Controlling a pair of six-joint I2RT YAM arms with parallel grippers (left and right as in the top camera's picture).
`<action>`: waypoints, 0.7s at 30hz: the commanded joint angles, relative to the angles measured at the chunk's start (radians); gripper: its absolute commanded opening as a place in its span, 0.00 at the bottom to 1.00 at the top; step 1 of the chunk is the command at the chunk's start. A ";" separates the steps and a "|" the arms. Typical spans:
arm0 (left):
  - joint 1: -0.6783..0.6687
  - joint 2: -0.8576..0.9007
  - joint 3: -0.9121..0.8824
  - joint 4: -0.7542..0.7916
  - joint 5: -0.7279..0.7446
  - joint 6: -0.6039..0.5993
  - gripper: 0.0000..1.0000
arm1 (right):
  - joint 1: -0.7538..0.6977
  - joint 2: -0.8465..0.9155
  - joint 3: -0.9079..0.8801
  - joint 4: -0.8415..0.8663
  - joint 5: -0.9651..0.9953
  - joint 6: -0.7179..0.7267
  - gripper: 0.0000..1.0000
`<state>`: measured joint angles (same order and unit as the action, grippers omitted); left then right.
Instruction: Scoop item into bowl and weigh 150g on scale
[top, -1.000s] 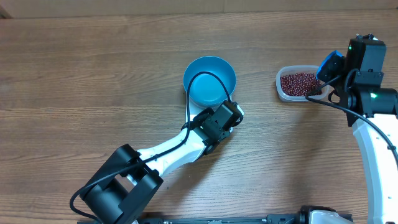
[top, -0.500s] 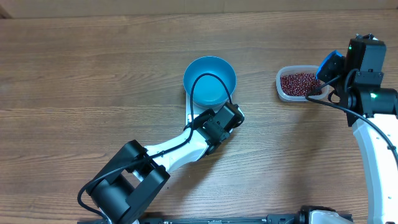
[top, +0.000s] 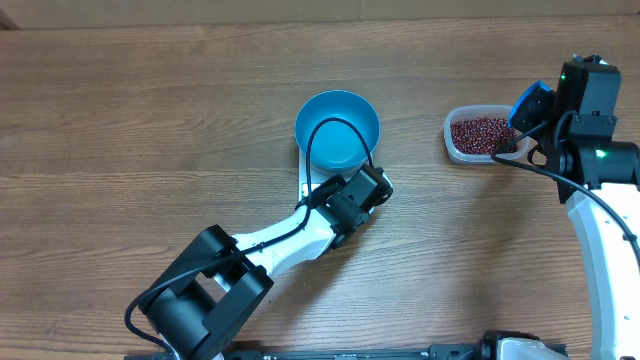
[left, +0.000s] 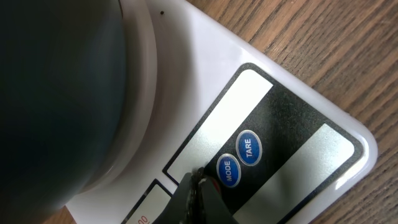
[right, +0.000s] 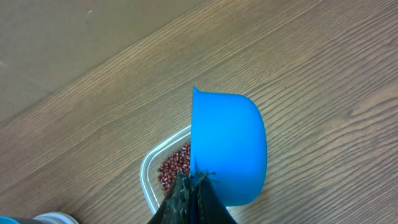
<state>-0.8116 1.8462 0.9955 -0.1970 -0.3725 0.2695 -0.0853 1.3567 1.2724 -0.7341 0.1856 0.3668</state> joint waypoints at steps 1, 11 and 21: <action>-0.013 0.016 -0.009 -0.007 -0.005 0.023 0.04 | -0.005 -0.004 0.024 0.006 -0.005 0.007 0.04; -0.021 0.016 -0.009 -0.006 -0.024 0.023 0.04 | -0.005 -0.004 0.024 0.006 -0.004 0.007 0.04; -0.021 0.016 -0.009 -0.011 -0.002 0.051 0.04 | -0.005 -0.004 0.024 0.006 -0.005 0.007 0.04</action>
<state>-0.8249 1.8462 0.9951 -0.1997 -0.3939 0.2764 -0.0853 1.3567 1.2720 -0.7338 0.1856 0.3664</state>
